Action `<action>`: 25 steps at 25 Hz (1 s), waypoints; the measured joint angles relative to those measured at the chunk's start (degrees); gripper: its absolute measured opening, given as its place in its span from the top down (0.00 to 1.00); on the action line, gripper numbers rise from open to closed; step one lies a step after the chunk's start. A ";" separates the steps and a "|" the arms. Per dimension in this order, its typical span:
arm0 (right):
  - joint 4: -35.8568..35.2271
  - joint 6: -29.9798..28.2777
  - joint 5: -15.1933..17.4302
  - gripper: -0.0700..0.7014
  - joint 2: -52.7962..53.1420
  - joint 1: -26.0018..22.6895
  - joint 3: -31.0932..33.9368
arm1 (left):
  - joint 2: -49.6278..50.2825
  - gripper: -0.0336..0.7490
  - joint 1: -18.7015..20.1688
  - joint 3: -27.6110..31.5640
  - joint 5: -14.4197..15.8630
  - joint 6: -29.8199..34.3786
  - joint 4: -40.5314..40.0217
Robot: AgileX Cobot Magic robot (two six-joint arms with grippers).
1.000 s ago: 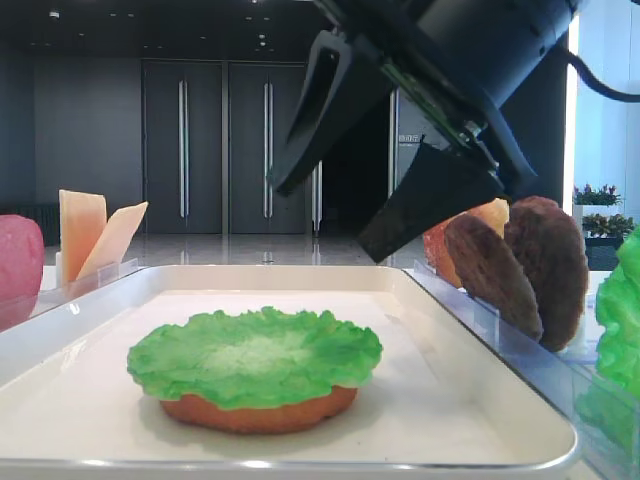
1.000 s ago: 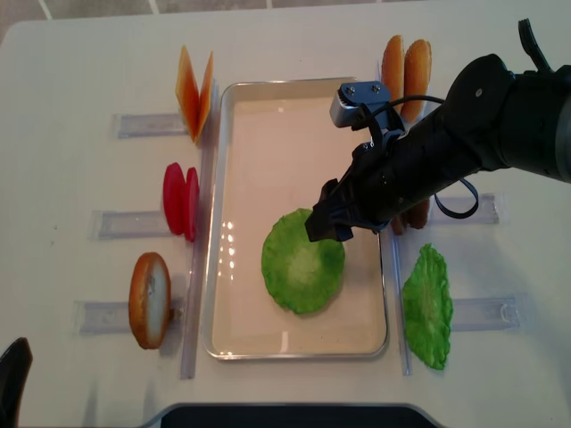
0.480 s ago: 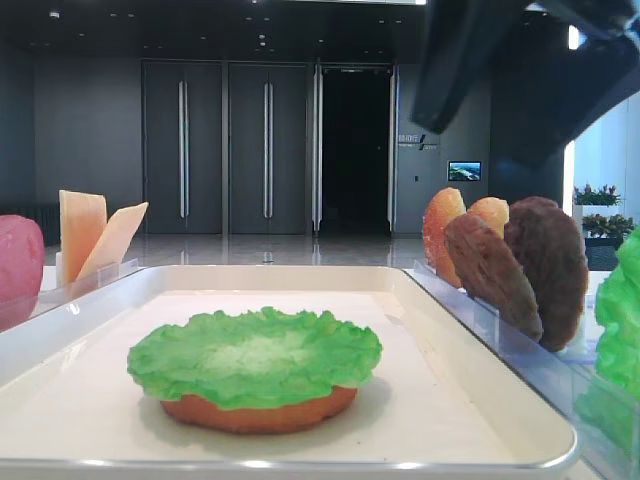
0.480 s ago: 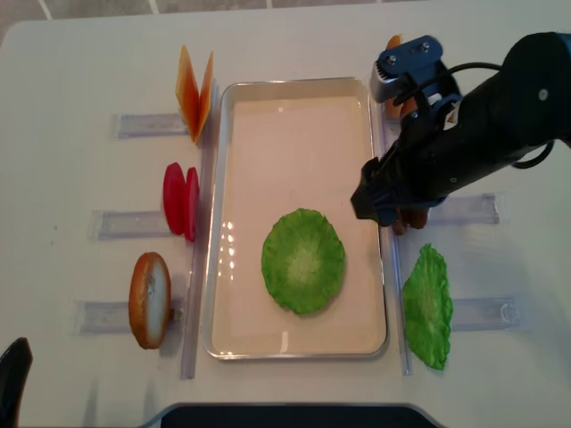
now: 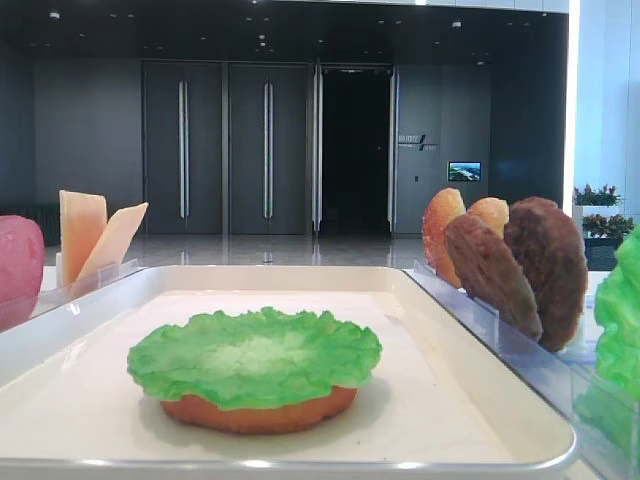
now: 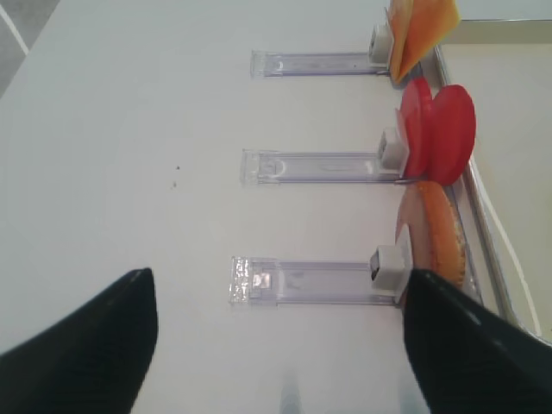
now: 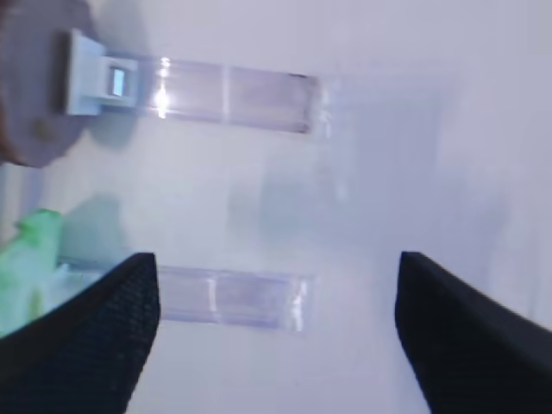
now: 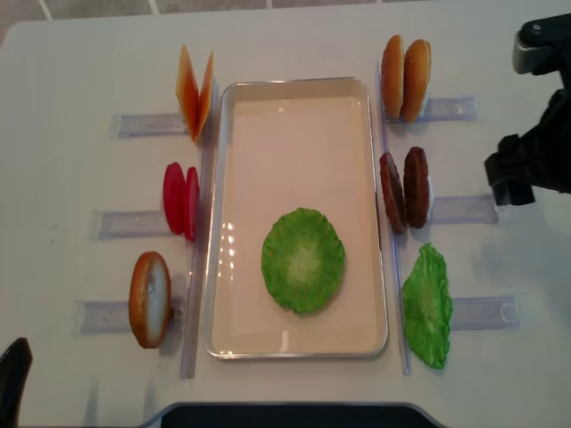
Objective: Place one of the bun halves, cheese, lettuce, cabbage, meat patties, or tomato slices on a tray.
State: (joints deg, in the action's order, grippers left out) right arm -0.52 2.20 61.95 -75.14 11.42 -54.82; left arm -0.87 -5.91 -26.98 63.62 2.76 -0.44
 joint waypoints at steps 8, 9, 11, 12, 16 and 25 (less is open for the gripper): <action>2.63 2.62 7.55 0.19 0.30 -13.48 0.00 | 0.00 0.07 0.00 0.00 0.00 0.00 0.00; 2.97 3.53 7.69 0.18 0.53 -14.21 0.00 | 0.00 0.07 0.00 0.00 0.00 0.00 0.00; 3.52 4.45 7.69 0.18 1.54 -14.87 0.22 | 0.00 0.07 0.00 0.00 0.00 0.00 0.00; 3.65 4.58 7.69 0.18 2.29 -14.87 0.76 | 0.00 0.07 0.00 0.00 0.00 0.00 0.00; 3.70 4.59 7.86 0.18 7.79 -14.87 5.76 | 0.00 0.07 0.00 0.00 0.00 0.00 0.00; 3.21 4.59 8.13 0.18 34.83 -10.25 18.16 | 0.00 0.07 0.00 0.00 0.00 0.00 0.00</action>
State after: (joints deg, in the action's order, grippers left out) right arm 2.69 6.79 70.09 -40.32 1.17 -36.66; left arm -0.87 -5.91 -26.98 63.62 2.76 -0.44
